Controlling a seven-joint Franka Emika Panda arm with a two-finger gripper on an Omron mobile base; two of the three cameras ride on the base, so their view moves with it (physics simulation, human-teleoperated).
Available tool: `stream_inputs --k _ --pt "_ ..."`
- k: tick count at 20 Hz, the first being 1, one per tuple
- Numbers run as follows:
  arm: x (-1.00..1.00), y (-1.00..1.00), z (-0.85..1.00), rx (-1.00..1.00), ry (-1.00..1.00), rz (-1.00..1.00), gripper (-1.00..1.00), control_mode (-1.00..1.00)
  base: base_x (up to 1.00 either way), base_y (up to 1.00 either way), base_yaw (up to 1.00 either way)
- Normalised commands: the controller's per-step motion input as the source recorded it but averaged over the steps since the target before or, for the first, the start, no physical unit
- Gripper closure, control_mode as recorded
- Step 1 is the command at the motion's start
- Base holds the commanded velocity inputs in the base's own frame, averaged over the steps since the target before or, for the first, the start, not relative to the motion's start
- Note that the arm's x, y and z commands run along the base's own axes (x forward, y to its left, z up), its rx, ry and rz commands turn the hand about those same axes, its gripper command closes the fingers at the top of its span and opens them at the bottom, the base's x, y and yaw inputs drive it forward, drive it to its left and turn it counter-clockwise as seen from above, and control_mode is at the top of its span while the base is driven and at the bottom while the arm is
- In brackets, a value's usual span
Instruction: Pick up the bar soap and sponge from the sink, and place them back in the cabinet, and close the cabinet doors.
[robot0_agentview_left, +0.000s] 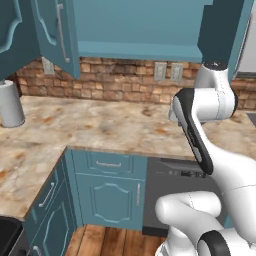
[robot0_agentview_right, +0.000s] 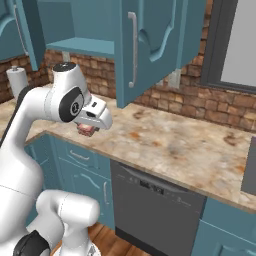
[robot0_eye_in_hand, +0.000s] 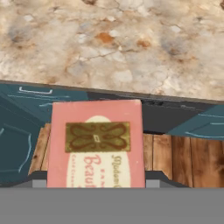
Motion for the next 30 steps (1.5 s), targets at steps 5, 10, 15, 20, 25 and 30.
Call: stream_inputs --k 5,10,15,20,25,30 --pt "0.00 0.00 0.00 0.00 0.00 0.00 1.00 1.00 0.32 0.50 -0.19" --pt "0.00 0.00 0.00 0.00 0.00 0.00 1.00 1.00 0.38 0.52 -0.19" --pt "0.00 0.00 0.00 0.00 0.00 0.00 1.00 1.00 0.61 0.26 -0.18" --pt "0.00 0.00 0.00 0.00 0.00 0.00 1.00 1.00 0.60 0.22 -0.19" --pt "0.00 0.00 0.00 0.00 0.00 0.00 1.00 1.00 0.47 0.00 -0.24" --pt "0.00 0.00 0.00 0.00 0.00 0.00 1.00 1.00 0.41 0.00 -0.22"
